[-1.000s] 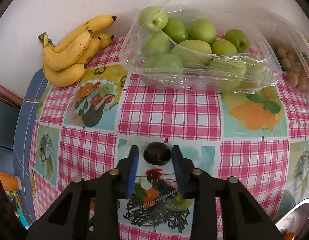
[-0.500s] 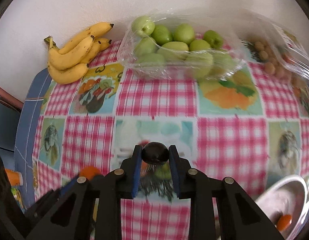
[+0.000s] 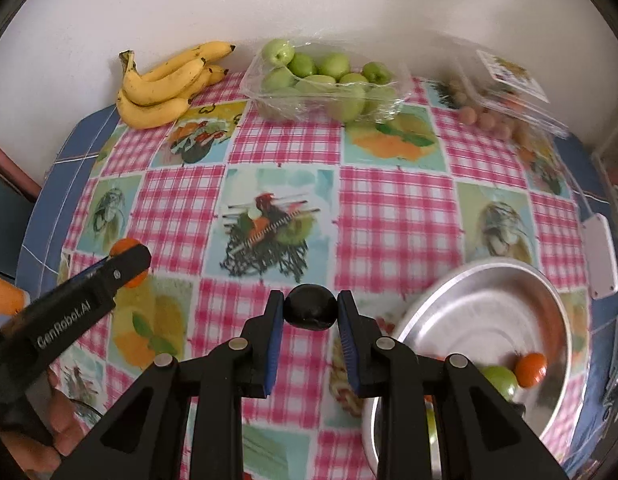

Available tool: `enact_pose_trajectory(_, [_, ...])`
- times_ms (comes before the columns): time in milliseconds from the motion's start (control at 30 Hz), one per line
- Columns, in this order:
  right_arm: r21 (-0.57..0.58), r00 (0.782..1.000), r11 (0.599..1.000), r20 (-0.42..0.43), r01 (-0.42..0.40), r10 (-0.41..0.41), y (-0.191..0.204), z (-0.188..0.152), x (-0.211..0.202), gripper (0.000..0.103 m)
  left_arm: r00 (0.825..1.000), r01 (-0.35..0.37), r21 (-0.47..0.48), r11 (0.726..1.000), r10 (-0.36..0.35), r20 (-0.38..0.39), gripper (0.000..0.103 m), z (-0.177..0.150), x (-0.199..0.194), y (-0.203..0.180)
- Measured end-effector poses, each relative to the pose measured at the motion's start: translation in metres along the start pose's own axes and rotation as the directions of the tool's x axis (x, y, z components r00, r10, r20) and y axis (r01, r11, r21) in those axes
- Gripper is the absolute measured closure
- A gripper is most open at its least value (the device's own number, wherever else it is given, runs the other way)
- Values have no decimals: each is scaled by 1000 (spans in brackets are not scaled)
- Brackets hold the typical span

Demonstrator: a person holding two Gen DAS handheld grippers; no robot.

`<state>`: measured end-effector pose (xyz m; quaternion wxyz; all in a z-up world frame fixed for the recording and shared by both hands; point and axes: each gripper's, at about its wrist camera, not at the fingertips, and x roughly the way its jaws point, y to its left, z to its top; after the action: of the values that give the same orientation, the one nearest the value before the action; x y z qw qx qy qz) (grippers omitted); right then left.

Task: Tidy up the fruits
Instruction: 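Carry the tangerine and dark plum in both tools over the steel bowl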

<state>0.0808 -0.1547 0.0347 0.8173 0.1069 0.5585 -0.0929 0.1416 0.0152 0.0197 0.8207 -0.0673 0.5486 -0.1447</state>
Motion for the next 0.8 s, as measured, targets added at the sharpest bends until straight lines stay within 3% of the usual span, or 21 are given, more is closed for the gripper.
enact_pose_trajectory(267, [35, 997, 997, 42, 65, -67, -6, -37, -14, 75, 1000, 14, 52, 999, -15, 6, 65, -16, -10, -24])
enact_pose_trajectory(800, [80, 998, 997, 51, 17, -21, -13, -82, -31, 75, 999, -6, 60, 998, 4, 41, 65, -40, -31, -43])
